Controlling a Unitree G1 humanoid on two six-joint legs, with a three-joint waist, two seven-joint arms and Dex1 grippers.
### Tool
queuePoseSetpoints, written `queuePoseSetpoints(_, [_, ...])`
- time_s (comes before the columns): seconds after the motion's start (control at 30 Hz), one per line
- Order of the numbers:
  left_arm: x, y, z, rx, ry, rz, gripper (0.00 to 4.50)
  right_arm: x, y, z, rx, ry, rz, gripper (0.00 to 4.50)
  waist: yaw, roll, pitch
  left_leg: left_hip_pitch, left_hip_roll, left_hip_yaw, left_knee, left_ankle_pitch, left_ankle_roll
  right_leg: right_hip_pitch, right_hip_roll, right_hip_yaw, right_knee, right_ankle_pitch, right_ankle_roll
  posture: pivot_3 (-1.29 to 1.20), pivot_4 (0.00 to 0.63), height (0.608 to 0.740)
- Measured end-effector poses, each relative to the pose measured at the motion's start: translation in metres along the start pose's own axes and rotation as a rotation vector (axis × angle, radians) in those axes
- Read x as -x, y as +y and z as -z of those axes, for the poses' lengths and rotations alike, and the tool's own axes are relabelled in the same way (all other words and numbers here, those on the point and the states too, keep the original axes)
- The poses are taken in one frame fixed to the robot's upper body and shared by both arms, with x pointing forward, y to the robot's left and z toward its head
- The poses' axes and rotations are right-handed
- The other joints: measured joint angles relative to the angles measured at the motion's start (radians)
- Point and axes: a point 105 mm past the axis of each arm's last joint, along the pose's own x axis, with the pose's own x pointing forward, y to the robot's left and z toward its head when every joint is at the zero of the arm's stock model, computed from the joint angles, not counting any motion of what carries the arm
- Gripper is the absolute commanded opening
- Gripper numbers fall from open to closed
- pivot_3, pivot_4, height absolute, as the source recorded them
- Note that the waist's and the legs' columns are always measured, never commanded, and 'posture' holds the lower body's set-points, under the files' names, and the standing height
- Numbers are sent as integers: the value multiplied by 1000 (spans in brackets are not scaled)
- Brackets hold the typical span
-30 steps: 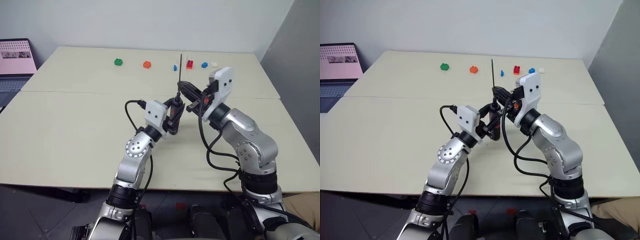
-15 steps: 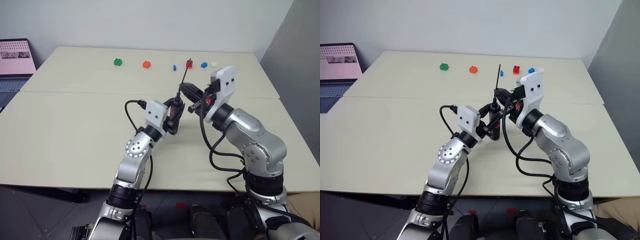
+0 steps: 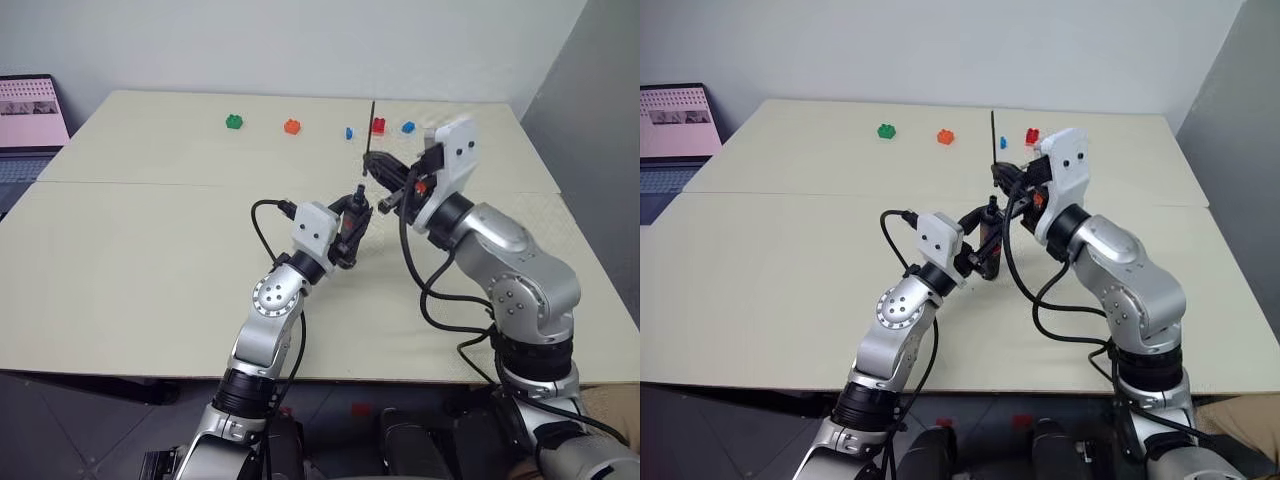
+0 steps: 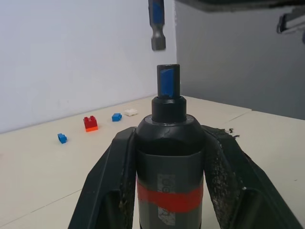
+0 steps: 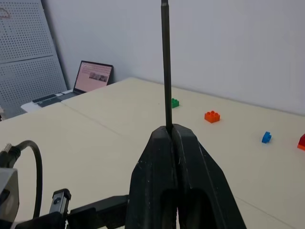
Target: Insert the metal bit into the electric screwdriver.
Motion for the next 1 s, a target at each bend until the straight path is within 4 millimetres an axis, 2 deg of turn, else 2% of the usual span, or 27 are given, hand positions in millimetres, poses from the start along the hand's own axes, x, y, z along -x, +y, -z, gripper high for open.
queuePoseSetpoints(0.23, [1,0,0,-6,-6,-8,1634,-1,-7,-3,-23,3,34,0,0,0,0,-1,0,0,0,0,0,-1,0,0,0,-1,-1,0,150,740])
queuePoseSetpoints(0.73, [0,2,0,-4,-9,-79,1634,-3,5,-4,-69,15,26,0,0,0,0,-1,0,0,0,0,0,-1,0,0,0,0,-1,0,150,740])
queuePoseSetpoints(1.0, [0,4,0,-6,-8,-93,1634,-3,7,3,-85,29,43,0,-1,0,0,-1,0,0,0,0,0,-1,0,0,0,0,-1,0,150,740])
